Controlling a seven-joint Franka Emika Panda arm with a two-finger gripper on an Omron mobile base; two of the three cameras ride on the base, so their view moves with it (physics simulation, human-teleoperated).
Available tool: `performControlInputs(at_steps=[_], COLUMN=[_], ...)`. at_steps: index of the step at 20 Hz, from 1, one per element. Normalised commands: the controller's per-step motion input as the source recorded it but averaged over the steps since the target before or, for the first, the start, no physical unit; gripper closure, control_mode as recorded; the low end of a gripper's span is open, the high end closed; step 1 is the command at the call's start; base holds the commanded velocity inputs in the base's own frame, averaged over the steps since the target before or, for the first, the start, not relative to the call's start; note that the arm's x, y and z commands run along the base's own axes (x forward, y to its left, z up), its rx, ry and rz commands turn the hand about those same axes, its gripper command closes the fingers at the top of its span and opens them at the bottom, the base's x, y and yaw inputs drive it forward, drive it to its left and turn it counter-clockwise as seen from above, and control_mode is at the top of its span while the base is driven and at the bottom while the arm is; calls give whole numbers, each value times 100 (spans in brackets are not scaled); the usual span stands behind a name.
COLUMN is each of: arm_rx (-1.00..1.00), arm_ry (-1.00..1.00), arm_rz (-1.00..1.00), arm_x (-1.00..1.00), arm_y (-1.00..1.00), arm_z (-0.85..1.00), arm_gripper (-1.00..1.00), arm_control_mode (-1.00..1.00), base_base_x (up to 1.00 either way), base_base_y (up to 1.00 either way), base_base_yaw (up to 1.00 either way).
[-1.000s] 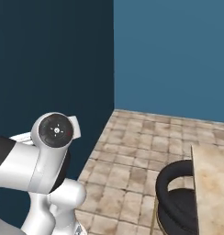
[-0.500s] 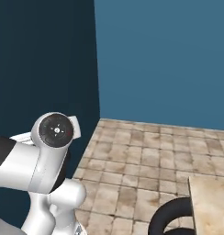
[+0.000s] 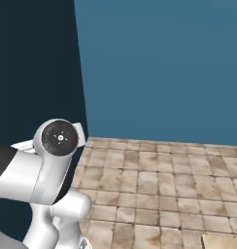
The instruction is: Pick the water bottle, boxed drink from the counter and place them in the open cabinet.
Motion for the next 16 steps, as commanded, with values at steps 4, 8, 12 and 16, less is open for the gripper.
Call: performControlInputs(at_steps=[4,8,12,16], arm_rx=[0,0,0,0], arm_ry=[0,0,0,0], arm_rz=[0,0,0,0], arm_x=[0,0,0,0], arm_y=[0,0,0,0], arm_z=[0,0,0,0], arm_gripper=[-100,-100,-100,-100], arm_control_mode=[100,100,100,100], base_base_x=[74,62,60,54], base_base_y=[17,16,15,12], base_base_yaw=[-35,-48,-49,-54])
